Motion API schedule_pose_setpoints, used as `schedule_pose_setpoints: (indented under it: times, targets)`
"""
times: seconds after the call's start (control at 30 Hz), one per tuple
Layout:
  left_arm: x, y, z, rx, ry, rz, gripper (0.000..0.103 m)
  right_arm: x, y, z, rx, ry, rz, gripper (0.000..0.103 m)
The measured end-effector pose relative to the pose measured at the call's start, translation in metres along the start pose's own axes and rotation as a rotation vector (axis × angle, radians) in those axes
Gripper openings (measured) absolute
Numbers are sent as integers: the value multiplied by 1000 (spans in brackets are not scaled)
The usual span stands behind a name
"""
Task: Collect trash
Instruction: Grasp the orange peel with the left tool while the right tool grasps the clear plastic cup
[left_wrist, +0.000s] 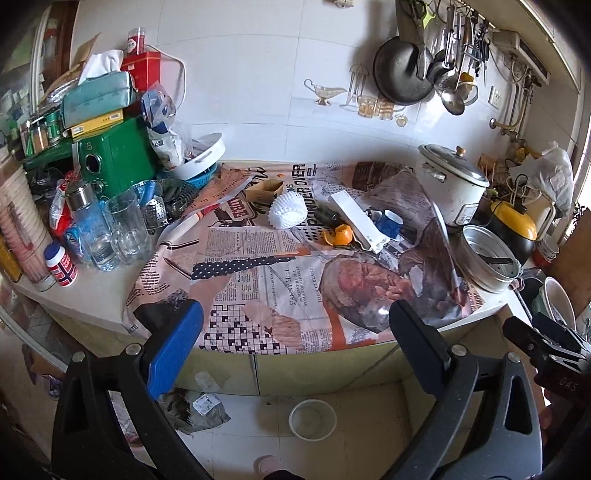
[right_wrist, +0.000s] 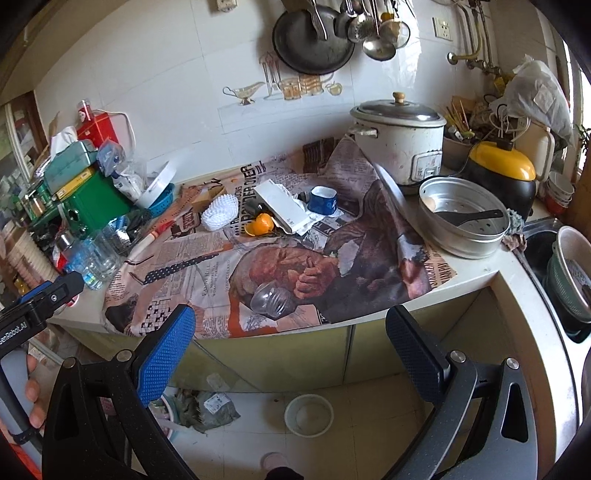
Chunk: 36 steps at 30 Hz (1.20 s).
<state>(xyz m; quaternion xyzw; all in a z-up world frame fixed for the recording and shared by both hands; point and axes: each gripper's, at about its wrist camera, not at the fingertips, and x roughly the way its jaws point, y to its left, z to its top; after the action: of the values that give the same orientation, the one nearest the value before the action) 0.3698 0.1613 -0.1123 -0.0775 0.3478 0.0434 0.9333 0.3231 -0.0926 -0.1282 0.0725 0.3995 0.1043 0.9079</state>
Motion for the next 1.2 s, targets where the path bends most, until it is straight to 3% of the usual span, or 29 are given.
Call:
schedule_pose_setpoints:
  times: [0.27, 0.43, 0.53, 0.77, 0.97, 1.07, 1.2]
  targets:
    - [83, 31, 15, -23, 140, -5, 101, 112, 16, 5, 98, 206, 18, 101]
    - [121, 32, 16, -11, 195, 29, 101, 172, 18, 1, 152, 337, 35, 93]
    - [141, 29, 18, -30, 221, 46, 101, 199, 14, 1, 171, 415, 61, 80]
    - [188, -3, 30, -73, 271, 84, 101, 226, -1, 19, 87, 534, 201, 35]
    - [244, -47, 49, -72, 297, 94, 101, 230, -32, 52, 12, 513, 259, 30]
    - [275, -69, 60, -61, 302, 80, 101, 232, -50, 71, -18, 493, 260, 10]
    - [317, -90, 72, -51, 304, 83, 101, 236, -72, 87, -54, 448, 232, 8]
